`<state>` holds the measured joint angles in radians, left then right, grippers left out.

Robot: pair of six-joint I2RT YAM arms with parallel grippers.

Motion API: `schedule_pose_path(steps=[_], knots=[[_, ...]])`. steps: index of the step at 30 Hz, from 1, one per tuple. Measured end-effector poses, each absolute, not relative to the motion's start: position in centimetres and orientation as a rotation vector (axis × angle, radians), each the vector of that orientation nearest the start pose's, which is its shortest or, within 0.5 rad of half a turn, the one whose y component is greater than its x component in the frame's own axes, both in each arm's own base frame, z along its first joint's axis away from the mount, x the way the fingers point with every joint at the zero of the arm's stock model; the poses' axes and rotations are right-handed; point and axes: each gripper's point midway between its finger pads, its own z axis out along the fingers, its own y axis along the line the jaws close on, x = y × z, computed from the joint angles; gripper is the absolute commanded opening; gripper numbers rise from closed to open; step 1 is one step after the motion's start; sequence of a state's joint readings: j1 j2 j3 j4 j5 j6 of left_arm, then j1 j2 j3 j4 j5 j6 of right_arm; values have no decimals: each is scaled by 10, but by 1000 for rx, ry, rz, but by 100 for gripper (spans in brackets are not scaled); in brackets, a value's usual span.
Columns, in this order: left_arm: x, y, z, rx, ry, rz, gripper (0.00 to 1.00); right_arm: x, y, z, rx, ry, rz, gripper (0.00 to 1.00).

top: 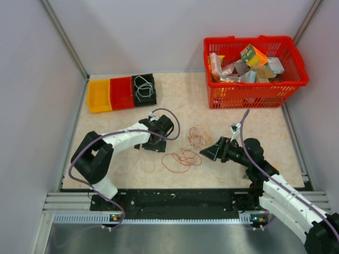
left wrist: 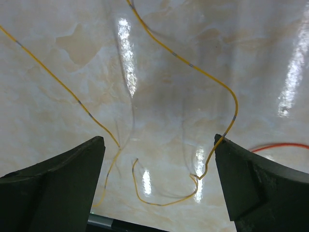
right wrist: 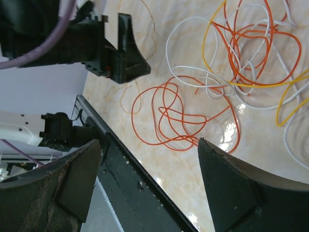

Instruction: Untangle the cables

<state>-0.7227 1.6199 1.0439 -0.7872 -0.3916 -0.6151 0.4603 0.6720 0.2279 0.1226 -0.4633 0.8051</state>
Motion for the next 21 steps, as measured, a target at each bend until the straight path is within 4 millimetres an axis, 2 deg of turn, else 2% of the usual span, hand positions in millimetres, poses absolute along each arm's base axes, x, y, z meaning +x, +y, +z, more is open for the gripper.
schedule_pose_path(steps=[4,7,9,18,21], knots=[[247,-148,36,120,2728,368,98,183,207,145,-9,2010,1272,81],[249,-141,36,128,2701,438,95,181,206,149,-12,1995,1273,81],[251,-139,37,124,2687,454,96,181,206,150,-12,1992,1272,81],[248,-132,35,80,2707,321,98,180,205,147,-4,2007,1271,81],[251,-131,37,19,2714,236,88,179,205,148,-5,2001,1272,81]])
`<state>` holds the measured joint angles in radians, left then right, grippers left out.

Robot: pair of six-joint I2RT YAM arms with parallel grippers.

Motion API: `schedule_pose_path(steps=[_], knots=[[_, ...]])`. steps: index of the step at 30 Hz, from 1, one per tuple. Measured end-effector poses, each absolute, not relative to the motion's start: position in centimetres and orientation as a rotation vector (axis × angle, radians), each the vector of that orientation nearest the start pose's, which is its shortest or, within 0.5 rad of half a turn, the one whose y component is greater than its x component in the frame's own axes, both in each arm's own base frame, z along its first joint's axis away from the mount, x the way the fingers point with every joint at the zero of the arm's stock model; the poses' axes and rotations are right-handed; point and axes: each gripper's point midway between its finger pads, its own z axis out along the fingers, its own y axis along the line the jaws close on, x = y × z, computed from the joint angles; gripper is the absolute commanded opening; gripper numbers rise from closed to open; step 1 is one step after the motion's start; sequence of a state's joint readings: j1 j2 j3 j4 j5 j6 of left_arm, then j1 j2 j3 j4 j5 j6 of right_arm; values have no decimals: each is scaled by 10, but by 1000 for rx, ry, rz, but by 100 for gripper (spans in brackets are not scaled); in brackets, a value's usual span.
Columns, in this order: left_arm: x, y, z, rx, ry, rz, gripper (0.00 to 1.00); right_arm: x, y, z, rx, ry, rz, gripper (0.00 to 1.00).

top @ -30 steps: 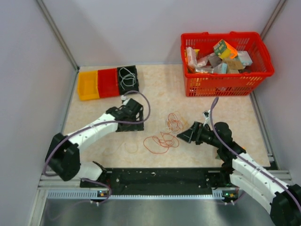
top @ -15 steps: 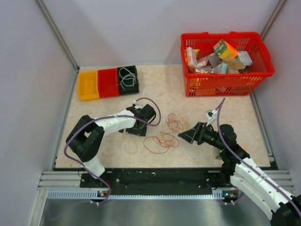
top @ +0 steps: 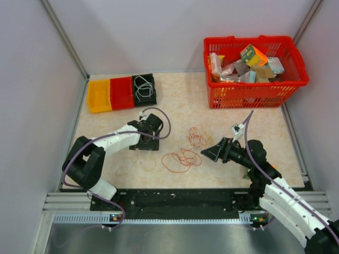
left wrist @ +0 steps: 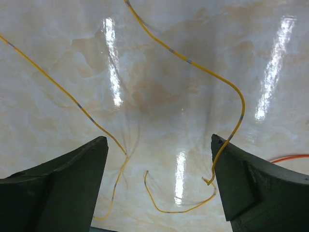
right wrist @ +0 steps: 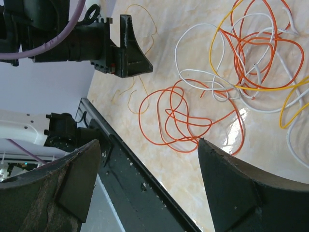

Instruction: Untangle the cables

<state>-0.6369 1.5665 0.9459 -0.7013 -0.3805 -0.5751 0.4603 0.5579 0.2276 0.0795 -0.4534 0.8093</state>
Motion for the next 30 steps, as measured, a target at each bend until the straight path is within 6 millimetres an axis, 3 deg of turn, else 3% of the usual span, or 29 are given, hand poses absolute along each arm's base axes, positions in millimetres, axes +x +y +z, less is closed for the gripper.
schedule_pose_path(steps=[7,14,16,22,24,30], knots=[[254,-126,22,-129,2791,32,77,180,205,147,0,2007,1274,81],[251,-135,18,-118,2802,-53,82,180,205,147,3,2009,1275,81],[251,-136,18,-118,2802,-63,73,180,206,145,6,2017,1273,81],[254,-135,21,-154,2776,-87,22,181,206,143,9,2024,1271,81],[256,-134,30,-166,2747,-108,0,180,206,142,10,2027,1271,81],[278,-131,78,-221,2582,-190,0,181,206,141,9,2031,1267,81]])
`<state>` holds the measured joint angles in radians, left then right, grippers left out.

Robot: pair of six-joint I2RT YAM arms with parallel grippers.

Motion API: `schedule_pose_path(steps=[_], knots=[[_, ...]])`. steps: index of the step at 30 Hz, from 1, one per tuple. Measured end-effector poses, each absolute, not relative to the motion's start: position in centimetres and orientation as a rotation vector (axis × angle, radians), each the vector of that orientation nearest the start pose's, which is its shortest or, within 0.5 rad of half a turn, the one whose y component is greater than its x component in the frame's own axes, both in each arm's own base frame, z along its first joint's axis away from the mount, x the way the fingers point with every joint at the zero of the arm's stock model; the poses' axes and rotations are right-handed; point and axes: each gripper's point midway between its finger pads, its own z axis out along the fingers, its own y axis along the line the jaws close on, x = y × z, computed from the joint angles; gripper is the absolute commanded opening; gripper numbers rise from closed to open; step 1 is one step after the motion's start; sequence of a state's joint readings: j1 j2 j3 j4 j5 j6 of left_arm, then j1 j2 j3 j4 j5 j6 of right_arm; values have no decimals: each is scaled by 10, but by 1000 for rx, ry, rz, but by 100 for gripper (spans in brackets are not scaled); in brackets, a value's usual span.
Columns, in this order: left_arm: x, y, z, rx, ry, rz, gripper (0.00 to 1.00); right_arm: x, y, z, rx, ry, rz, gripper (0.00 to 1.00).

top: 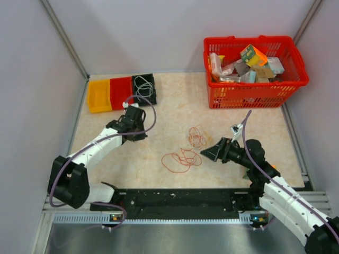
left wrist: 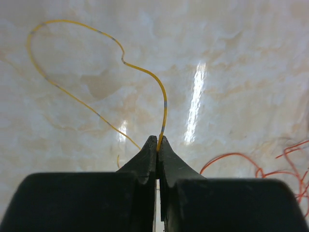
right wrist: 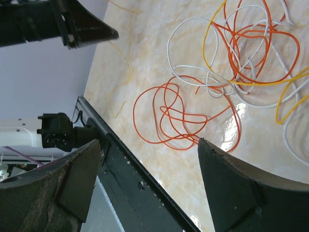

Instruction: Untangle the cables

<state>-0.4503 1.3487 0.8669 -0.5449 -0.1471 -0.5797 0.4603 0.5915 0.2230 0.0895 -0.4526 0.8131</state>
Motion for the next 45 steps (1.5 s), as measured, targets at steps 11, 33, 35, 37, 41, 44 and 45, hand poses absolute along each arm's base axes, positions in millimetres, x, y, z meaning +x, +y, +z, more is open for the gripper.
schedule_pose_path(steps=[11,33,35,37,41,44,45], knots=[[367,-91,195,-471,2225,-280,0,182,206,135,19,2053,1258,81],[318,-86,87,-629,2532,-362,20,179,203,143,-18,2013,1247,81],[300,-85,69,-637,2590,-352,29,179,203,142,-17,2016,1247,81],[289,-84,59,-637,2631,-343,42,179,203,143,-17,2014,1249,81],[283,-84,59,-628,2621,-355,70,178,204,144,-20,2011,1257,81],[277,-84,67,-618,2593,-372,80,178,204,143,-20,2014,1259,81],[276,-84,71,-615,2583,-377,98,178,204,143,-19,2014,1260,81]])
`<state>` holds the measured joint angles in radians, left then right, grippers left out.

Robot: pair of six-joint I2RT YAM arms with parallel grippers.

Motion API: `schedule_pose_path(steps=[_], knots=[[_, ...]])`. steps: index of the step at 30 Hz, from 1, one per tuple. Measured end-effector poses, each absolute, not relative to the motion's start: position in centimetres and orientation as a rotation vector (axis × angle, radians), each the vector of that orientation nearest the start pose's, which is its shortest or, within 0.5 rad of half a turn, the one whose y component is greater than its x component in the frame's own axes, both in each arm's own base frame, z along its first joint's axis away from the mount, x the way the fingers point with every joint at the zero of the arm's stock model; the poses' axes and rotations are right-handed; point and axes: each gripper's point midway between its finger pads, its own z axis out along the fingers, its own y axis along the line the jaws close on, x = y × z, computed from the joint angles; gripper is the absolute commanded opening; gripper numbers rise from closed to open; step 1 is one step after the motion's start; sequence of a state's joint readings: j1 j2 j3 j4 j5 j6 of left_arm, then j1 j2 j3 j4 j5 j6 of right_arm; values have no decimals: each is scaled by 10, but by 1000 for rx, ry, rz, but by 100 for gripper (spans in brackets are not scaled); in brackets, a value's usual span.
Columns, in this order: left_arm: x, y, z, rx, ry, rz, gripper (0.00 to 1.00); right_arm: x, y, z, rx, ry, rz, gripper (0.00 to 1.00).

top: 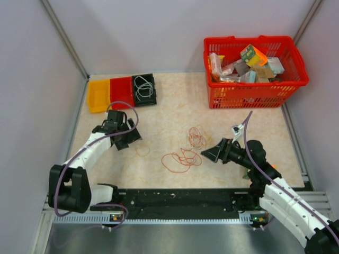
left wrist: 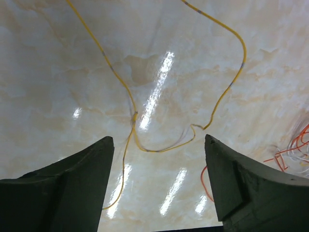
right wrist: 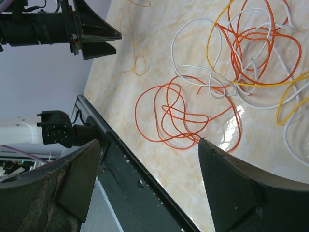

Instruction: Untangle the cables

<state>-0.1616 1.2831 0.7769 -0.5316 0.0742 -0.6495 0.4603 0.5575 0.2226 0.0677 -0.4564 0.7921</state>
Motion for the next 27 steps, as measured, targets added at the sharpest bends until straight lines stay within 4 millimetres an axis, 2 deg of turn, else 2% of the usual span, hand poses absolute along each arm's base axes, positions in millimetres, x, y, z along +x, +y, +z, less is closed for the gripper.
schedule_pose_path(steps=[6,14,19,20,21,22,27], knots=[[263,-80,75,-632,2596,-362,98,179,205,145,-17,2008,1267,81],[226,-91,50,-630,2694,-453,98,176,206,137,3,2019,1291,81],[215,-115,38,-596,2749,-586,88,175,206,140,-1,2006,1296,81],[215,-120,37,-586,2754,-602,81,175,206,140,0,2006,1298,81],[216,-124,36,-575,2758,-607,71,175,206,140,2,2007,1299,81],[216,-127,34,-569,2760,-608,68,175,206,140,4,2008,1300,81],[219,-129,27,-520,2756,-468,73,175,206,140,4,2007,1300,81]])
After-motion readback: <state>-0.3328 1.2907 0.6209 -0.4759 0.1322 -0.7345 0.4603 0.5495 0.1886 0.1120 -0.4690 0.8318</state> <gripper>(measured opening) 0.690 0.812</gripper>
